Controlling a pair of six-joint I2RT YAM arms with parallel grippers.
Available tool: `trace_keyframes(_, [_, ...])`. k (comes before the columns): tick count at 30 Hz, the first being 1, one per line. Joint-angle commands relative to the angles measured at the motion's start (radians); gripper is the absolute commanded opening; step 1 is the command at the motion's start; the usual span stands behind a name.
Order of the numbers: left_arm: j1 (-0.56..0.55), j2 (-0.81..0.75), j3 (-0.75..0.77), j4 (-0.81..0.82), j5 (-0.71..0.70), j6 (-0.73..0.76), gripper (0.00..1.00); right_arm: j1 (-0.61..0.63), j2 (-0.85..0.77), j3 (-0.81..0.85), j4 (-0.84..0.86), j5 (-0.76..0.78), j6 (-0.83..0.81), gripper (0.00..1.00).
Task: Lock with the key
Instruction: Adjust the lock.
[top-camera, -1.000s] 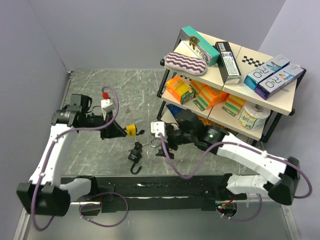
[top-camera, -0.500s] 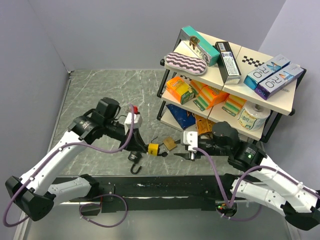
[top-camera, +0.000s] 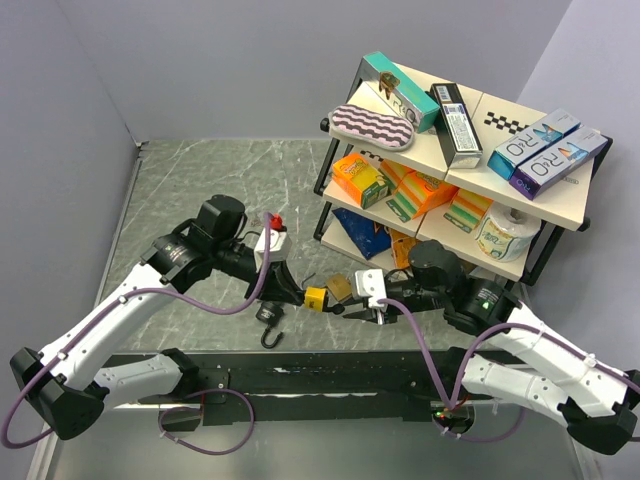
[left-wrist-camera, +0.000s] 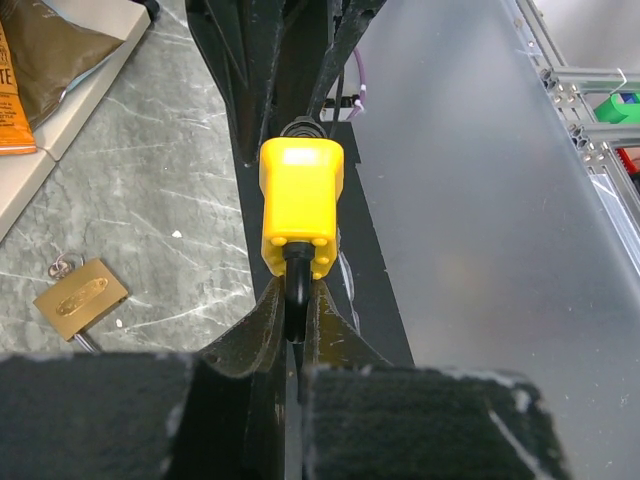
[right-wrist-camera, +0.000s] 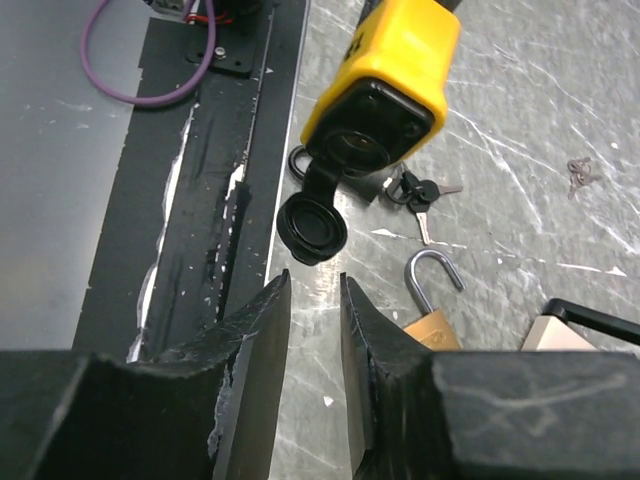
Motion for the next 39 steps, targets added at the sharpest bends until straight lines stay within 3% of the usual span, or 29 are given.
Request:
trace_keyframes(1, [-0.006,-0.015,-0.005,0.061,0.024,0.006,0.01,0.010,0.006,0.023,0.039,-0.037,-0.011,0.33])
trace_keyframes(10, [-0.017,-0.012,-0.014,0.082,-0.007,-0.010,0.01,0.015,0.029,0.046,0.107,-0.056,0.084,0.27])
trace_keyframes(39, [-0.055,-0.012,-0.002,0.091,-0.094,-0.019,0.01,-0.011,0.103,0.088,0.188,-0.041,0.357,0.29])
